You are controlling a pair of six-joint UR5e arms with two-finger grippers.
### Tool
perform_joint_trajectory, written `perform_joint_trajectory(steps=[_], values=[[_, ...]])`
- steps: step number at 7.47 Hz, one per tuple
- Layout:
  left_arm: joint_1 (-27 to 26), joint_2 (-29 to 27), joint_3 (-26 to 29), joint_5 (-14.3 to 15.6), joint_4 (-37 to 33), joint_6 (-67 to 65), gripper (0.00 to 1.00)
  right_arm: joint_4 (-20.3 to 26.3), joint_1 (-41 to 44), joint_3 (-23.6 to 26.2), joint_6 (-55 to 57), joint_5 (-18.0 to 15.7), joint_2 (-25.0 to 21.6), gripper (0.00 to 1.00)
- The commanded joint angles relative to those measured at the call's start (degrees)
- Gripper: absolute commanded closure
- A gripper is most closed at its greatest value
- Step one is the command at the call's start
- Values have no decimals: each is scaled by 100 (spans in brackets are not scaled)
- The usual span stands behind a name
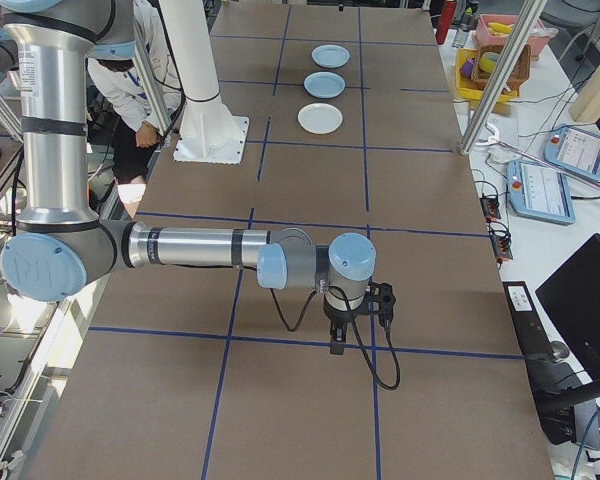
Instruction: Stack plate in center
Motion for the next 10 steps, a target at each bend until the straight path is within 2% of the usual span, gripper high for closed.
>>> perform_joint_trajectory(steps=[1, 3, 5, 6, 7, 9, 10], values=[[790, 0, 353, -10, -1193, -1319, 0, 0, 0, 0, 1, -3, 0, 0], [1309, 0, 389, -1, -1397, -1788, 0, 0, 0, 0, 1, 6, 0, 0], [1487, -8, 424, -36, -1398, -1807, 0, 0, 0, 0, 1, -3, 0, 0], [1496, 0, 433, -193, -1398, -1807, 1, 0, 0, 0, 1, 6, 0, 0], [1505, -8, 511, -221, -1398, -1807, 6, 0, 0, 0, 1, 6, 0, 0], [1593, -8, 591, -221, -1398, -1816, 7, 0, 0, 0, 1, -3, 0, 0], [1593, -8, 626, -221, -1398, -1816, 12, 0, 0, 0, 1, -3, 0, 0]])
